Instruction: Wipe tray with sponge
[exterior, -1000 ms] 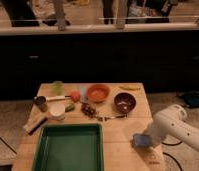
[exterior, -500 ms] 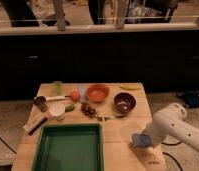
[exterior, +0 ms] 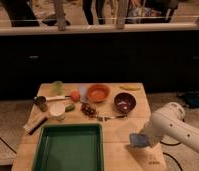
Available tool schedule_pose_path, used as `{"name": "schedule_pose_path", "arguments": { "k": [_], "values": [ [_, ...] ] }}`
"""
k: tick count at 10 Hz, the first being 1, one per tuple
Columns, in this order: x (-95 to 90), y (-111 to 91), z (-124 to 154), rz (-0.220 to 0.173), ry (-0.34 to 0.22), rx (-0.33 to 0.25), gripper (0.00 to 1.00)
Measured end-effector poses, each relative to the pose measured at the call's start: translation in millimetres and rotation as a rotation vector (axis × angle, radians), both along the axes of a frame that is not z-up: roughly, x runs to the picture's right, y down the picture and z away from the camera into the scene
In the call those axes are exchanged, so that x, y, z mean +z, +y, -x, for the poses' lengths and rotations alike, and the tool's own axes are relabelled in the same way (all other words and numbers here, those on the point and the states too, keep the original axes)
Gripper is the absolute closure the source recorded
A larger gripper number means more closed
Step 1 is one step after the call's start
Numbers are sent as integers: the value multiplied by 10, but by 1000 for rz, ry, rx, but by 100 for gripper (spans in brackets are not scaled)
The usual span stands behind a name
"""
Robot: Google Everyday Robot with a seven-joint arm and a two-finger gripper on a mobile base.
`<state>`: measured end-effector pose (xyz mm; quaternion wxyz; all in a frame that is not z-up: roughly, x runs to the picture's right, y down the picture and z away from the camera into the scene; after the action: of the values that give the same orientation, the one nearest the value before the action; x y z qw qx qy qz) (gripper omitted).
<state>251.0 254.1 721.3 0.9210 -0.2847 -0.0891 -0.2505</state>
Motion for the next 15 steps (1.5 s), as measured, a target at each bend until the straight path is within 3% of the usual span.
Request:
{"name": "schedule_pose_path", "arguments": {
  "k": [7, 10, 12, 15],
  "values": [
    [-180, -139, 324, -19, -26, -39, 98],
    [-336, -273, 615, -28, -49, -64, 98],
    [-367, -294, 665, -31, -52, -80, 98],
    [-422, -320, 954, -37, -66, -92, 98]
  ]
}}
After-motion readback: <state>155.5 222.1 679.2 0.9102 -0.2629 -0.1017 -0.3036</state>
